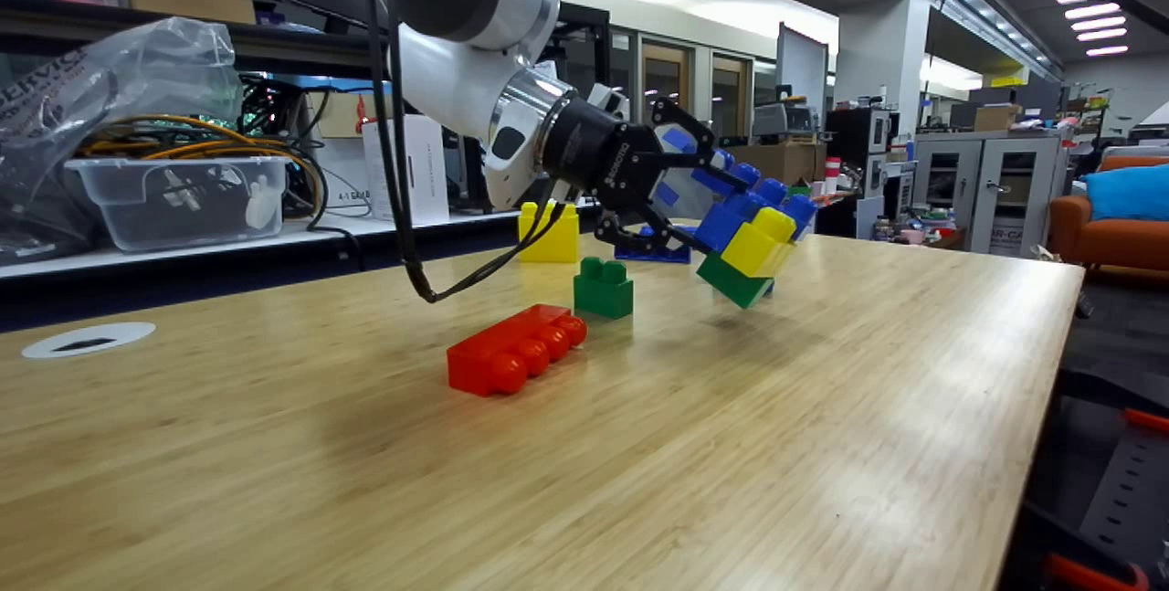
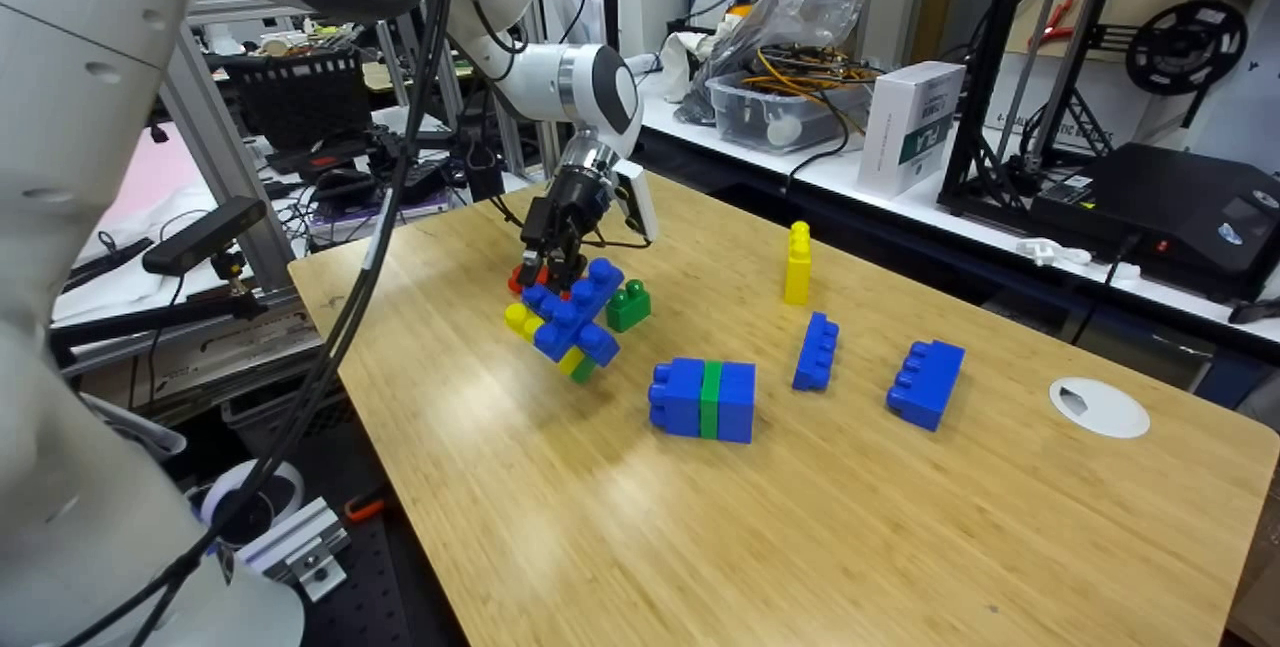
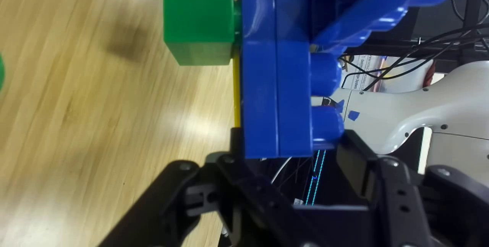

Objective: Put the stack of blocks upright

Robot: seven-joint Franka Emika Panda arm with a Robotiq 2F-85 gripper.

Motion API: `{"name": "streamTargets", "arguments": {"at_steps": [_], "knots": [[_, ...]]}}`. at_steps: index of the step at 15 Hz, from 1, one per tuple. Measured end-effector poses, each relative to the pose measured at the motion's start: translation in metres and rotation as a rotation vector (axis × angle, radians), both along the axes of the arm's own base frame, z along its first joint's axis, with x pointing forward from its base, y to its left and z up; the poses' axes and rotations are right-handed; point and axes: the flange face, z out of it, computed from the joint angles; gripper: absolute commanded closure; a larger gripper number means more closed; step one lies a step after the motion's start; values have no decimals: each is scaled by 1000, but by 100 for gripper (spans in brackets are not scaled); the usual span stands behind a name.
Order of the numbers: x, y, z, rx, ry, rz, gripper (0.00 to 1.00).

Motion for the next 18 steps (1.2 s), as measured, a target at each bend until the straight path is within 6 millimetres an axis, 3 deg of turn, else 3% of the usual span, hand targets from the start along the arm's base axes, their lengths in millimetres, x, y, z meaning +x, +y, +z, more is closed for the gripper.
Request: {"name": "streamTargets", "arguments": {"at_steps": [6, 12, 13, 16, 18], "knots": [[-2, 0, -18, 25, 49, 18, 62], [-2, 1, -21, 28, 54, 19, 62], [-2, 2, -21, 29, 54, 20, 12], [-3, 4, -22, 31, 56, 23, 1], [-4, 5, -23, 31, 58, 26, 0]]}}
